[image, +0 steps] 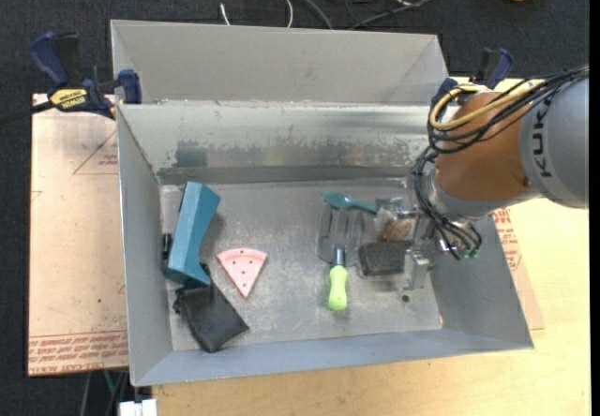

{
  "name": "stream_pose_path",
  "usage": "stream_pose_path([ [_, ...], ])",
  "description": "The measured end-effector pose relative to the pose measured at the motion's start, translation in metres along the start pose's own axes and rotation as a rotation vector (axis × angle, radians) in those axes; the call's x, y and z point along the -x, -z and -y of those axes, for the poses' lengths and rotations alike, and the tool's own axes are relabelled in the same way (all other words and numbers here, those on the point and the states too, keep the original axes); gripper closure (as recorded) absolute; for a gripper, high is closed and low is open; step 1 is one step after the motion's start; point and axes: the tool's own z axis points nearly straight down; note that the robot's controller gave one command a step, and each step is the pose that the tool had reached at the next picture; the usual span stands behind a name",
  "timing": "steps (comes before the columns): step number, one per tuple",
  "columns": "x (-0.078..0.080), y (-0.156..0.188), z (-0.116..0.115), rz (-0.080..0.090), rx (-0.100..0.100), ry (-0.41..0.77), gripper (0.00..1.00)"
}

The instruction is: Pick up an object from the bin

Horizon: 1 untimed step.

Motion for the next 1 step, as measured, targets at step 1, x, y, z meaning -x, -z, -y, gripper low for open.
stream_pose_path([
  [1,0.0202,0.0195,-0.0086,0.001,0.003,0.22,1.0],
])
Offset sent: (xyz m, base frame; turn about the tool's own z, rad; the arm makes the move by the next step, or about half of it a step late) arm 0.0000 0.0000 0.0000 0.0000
